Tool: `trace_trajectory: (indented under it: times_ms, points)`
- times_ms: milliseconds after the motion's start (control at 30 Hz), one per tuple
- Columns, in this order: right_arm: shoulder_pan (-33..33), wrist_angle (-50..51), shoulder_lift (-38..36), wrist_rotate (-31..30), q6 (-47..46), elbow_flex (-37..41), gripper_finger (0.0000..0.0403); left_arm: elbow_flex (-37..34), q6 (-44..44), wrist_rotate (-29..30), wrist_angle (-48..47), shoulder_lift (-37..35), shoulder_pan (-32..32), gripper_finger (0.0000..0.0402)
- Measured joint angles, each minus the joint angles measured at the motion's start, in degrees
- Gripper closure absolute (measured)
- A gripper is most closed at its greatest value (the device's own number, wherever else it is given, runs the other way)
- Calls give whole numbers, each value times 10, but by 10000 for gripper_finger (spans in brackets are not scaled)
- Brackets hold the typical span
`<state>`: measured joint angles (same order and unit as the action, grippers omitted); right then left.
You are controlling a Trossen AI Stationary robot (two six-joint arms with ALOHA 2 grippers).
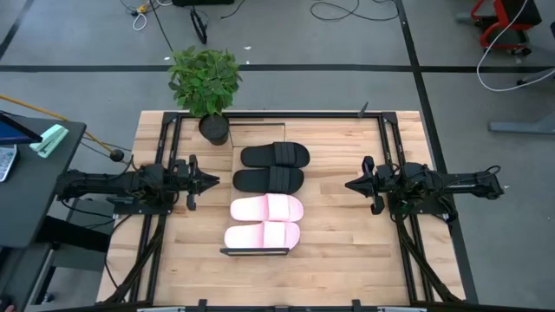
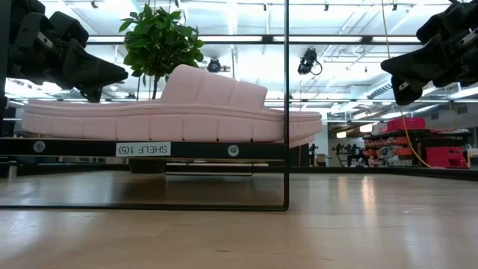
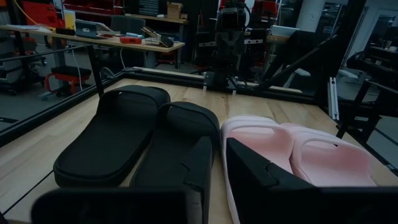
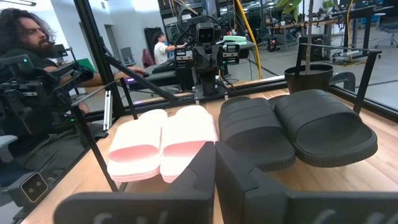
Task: Pick and place slides into the shelf
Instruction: Return to Home Position
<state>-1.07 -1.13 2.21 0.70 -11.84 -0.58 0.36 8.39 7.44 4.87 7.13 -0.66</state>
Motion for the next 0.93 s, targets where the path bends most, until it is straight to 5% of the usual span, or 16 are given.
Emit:
trace_trajectory:
  times_ms: [933]
  points:
    - [0,0,0,0,0,0,389,0,0,0,0,0,0,348]
